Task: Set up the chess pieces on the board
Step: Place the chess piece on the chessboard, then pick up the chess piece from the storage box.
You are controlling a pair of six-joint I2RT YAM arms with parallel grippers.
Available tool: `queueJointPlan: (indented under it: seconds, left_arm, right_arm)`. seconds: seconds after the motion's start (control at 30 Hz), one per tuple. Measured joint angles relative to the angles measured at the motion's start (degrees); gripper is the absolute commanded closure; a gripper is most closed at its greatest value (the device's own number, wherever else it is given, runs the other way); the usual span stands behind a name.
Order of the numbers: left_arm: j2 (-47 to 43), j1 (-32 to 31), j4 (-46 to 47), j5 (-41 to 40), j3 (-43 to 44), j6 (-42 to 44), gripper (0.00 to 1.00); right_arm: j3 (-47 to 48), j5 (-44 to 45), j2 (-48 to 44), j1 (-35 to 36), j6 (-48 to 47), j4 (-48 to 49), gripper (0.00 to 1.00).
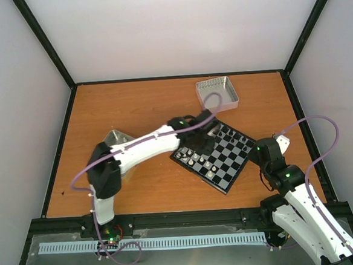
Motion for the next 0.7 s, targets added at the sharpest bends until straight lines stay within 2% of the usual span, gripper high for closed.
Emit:
queueJointPlan:
  seconds: [0.1, 0.23, 0.3, 0.5, 0.7]
  left_arm:
    - [-7.02, 5.16, 1.22, -4.13, -5.64, -2.23, 0.63]
    - [-15.21, 15.61, 3.56, -9.46, -16.11, -5.29, 0.54]
    - [-19.17, 20.98, 4.37, -11.61, -21.75, -6.97, 0.54]
    - [-30.73, 32.70, 8.68, -13.86, -35.50, -9.75, 0.61]
    - [-34.03, 41.62, 15.02, -11.93, -44.61, -10.21, 0.68]
  right_arm:
    - [0.00, -0.02, 0.00, 0.00, 0.00, 0.00, 0.34]
    - [0.00, -0.02, 0.00, 0.00, -0.02, 0.00, 0.34]
    - [0.00, -0.02, 0.00, 0.00, -0.02, 0.00, 0.34]
    - [0.00, -0.04, 0.33, 0.00, -0.04, 0.13, 0.34]
    - [0.00, -0.02, 1.27, 0.00, -0.26, 0.42, 0.34]
